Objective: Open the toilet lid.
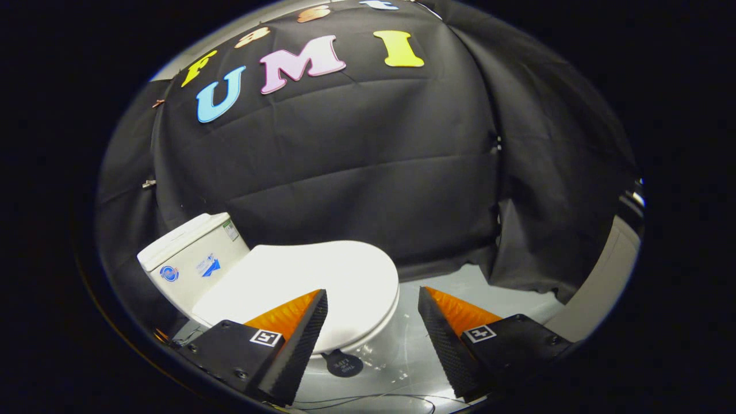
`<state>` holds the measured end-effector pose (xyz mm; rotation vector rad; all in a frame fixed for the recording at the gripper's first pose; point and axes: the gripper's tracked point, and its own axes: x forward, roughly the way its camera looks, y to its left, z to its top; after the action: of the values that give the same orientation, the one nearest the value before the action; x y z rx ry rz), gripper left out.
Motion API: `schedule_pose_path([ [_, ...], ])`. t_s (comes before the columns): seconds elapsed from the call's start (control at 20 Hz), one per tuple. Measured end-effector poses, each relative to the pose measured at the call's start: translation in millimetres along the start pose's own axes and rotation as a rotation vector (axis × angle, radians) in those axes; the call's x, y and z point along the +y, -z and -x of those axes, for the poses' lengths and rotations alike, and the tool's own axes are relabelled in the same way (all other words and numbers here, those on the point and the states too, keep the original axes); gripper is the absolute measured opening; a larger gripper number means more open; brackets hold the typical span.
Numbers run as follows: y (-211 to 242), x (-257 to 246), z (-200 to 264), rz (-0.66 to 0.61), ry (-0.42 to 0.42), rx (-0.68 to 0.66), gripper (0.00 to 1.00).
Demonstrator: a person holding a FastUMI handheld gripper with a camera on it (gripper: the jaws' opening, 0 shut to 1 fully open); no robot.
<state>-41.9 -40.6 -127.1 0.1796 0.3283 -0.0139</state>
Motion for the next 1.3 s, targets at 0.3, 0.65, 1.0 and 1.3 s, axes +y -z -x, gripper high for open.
schedule_pose_path([
  [0.3,54.3,-3.6,2.2,-0.131,-0.007,0.147,0.99],
  [0.65,97.5,4.2,-0.7,-0.492,-0.078,0.321,0.96],
  [1.0,121.5,10.8,-4.8,-0.715,-0.108,0.383,0.45],
  [1.3,126.8,11.2,-11.8,-0.763,-0.108,0.398,0.30],
])
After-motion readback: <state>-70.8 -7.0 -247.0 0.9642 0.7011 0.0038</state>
